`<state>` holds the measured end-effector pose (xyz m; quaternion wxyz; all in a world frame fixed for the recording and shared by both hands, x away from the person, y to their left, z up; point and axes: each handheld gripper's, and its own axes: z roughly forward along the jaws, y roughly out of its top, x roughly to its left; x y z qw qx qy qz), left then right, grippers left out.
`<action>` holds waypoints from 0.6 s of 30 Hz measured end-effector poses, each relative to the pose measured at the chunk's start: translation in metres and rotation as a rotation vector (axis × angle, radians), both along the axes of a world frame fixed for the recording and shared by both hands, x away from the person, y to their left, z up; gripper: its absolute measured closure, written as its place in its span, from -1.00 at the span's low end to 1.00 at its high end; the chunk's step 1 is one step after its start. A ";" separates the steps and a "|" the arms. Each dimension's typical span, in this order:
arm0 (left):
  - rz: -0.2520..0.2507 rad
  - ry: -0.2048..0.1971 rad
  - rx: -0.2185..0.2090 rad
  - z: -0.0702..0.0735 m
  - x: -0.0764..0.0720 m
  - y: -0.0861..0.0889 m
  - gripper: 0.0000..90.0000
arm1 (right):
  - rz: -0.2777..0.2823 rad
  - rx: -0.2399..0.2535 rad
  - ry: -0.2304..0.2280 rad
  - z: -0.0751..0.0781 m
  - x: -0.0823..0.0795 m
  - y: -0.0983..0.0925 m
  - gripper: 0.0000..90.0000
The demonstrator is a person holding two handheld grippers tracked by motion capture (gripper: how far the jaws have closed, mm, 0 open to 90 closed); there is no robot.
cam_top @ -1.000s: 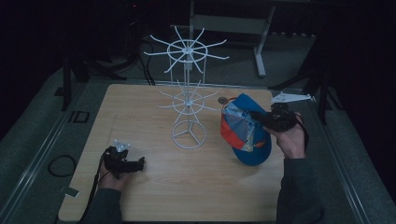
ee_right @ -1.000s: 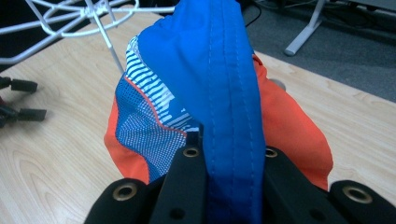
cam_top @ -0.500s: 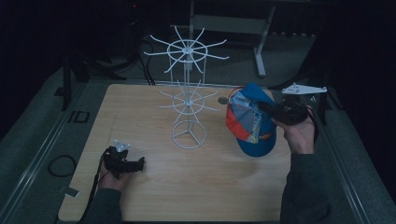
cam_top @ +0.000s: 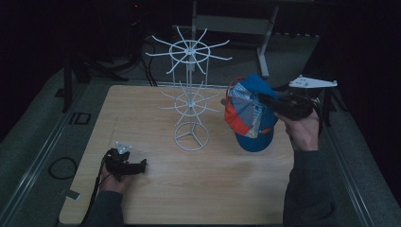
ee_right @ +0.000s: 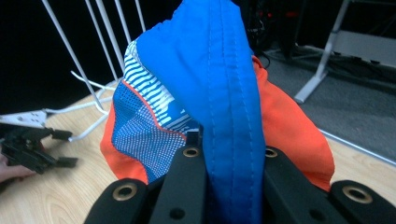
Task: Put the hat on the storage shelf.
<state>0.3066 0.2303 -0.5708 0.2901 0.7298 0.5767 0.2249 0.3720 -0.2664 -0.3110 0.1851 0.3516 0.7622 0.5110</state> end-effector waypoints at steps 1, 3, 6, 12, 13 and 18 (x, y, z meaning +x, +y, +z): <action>-0.002 0.002 0.002 0.000 0.000 0.000 -1.00 | 0.010 0.017 -0.006 0.003 0.000 0.000 0.95; 0.000 0.000 0.000 0.000 0.000 0.000 -1.00 | 0.022 0.035 -0.014 0.006 -0.001 -0.001 0.95; -0.002 0.001 0.002 0.000 0.000 0.000 -1.00 | 0.032 0.054 -0.016 0.008 -0.001 -0.002 0.95; -0.002 0.001 0.002 0.000 0.000 0.000 -1.00 | 0.055 0.075 -0.030 0.018 -0.003 -0.003 0.96; 0.000 0.000 0.000 0.000 0.000 0.000 -1.00 | 0.056 0.076 -0.033 0.020 -0.003 -0.003 0.96; -0.001 0.000 0.001 0.000 0.000 0.000 -1.00 | 0.086 0.093 -0.049 0.029 -0.006 -0.003 0.96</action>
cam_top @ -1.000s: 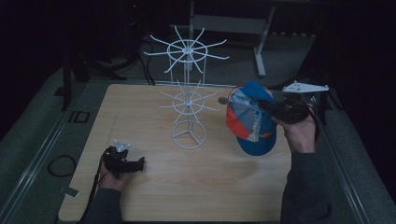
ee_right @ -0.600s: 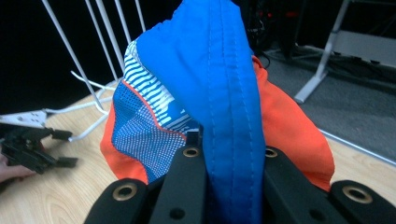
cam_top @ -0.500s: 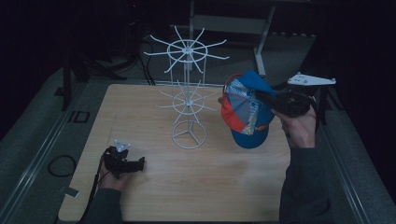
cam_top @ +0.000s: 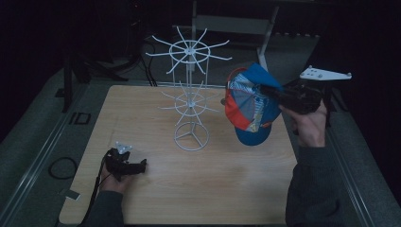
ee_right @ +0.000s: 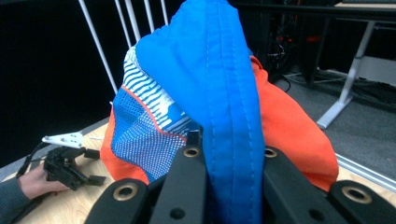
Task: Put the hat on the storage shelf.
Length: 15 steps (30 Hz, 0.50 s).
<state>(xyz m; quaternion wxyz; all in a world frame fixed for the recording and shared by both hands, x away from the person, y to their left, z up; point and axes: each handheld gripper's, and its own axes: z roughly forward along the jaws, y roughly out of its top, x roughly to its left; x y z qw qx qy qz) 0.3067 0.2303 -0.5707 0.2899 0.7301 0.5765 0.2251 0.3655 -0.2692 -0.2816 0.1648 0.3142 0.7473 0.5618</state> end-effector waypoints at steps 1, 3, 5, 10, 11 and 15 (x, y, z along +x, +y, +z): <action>0.000 -0.001 0.000 0.000 0.000 0.000 -1.00 | 0.006 0.003 -0.003 0.001 -0.001 0.000 0.96; 0.000 -0.001 0.000 0.000 0.000 0.000 -1.00 | 0.010 0.004 -0.007 0.003 -0.001 0.001 0.96; 0.001 -0.002 -0.002 0.000 0.000 0.000 -1.00 | 0.017 0.006 -0.013 0.005 -0.003 0.001 0.96; 0.001 -0.001 -0.002 0.000 0.000 0.000 -1.00 | 0.034 0.018 -0.021 0.011 -0.005 0.001 0.96; 0.001 -0.001 -0.002 0.000 0.000 0.000 -1.00 | 0.038 0.023 -0.024 0.012 -0.005 0.001 0.96; 0.001 -0.001 -0.002 0.000 0.000 0.000 -1.00 | 0.056 0.041 -0.028 0.017 -0.007 -0.001 0.96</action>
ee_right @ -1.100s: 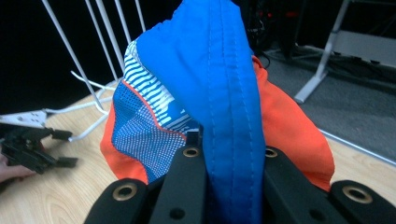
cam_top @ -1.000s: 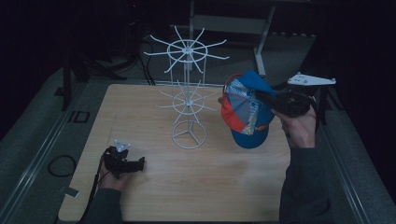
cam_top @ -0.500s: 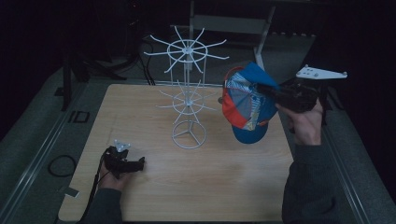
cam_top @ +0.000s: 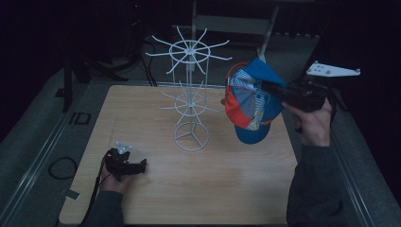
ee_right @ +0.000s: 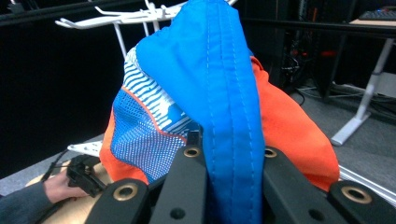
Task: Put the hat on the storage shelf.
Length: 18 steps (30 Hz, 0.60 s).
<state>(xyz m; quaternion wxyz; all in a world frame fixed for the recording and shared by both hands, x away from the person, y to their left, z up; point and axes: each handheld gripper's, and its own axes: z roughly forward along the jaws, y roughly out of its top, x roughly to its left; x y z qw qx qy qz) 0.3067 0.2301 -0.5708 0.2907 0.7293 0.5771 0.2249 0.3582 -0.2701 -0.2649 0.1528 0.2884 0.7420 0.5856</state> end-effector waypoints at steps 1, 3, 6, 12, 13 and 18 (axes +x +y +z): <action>0.000 0.000 0.000 0.000 0.000 0.000 -1.00 | 0.011 0.005 -0.004 0.003 -0.002 -0.001 0.96; 0.000 0.000 0.000 0.000 0.000 0.000 -1.00 | 0.018 0.010 -0.010 0.005 -0.003 -0.001 0.96; 0.000 0.000 0.000 0.000 0.000 0.000 -1.00 | 0.025 0.021 -0.017 0.008 -0.005 -0.002 0.96; 0.000 -0.002 0.000 0.000 0.000 0.000 -1.00 | 0.048 0.048 -0.031 0.016 -0.007 -0.004 0.96; 0.001 -0.002 0.000 0.000 0.000 0.000 -1.00 | 0.049 0.050 -0.037 0.020 -0.008 -0.003 0.96; 0.001 -0.002 0.000 0.000 0.000 0.000 -1.00 | 0.056 0.061 -0.051 0.029 -0.009 -0.003 0.96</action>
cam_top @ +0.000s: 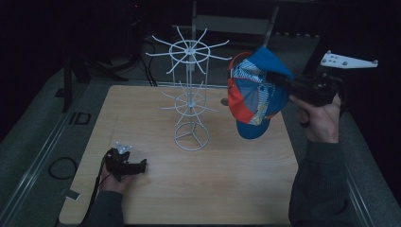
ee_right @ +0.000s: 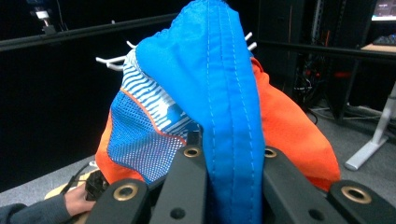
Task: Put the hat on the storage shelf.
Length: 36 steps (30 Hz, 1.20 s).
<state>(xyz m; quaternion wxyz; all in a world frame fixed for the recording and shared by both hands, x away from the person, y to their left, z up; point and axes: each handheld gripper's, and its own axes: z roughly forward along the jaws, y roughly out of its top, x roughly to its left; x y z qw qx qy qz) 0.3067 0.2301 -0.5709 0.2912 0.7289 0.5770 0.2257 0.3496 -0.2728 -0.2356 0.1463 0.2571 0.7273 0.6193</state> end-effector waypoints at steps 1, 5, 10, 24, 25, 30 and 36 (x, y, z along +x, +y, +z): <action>0.000 0.000 0.000 0.000 0.000 0.000 -1.00 | 0.009 0.002 -0.004 0.003 0.001 0.002 0.96; 0.000 0.000 0.000 0.000 0.000 0.000 -1.00 | 0.016 -0.007 -0.006 0.005 0.003 0.008 0.96; 0.000 0.000 0.000 0.000 0.000 0.000 -1.00 | 0.045 0.006 0.020 -0.002 0.013 0.020 0.96; -0.001 0.001 0.001 0.000 0.000 0.000 -1.00 | 0.077 -0.094 0.083 -0.037 0.029 0.055 0.89; -0.003 0.003 0.003 0.000 0.000 0.000 -1.00 | 0.076 -0.107 0.083 -0.038 0.029 0.056 0.85; -0.002 0.003 0.001 0.000 0.000 0.000 -1.00 | 0.038 -0.204 0.078 -0.044 0.028 0.063 0.46; -0.002 0.002 0.001 0.000 0.000 0.000 -1.00 | -0.001 -0.230 0.073 -0.050 0.027 0.064 -0.24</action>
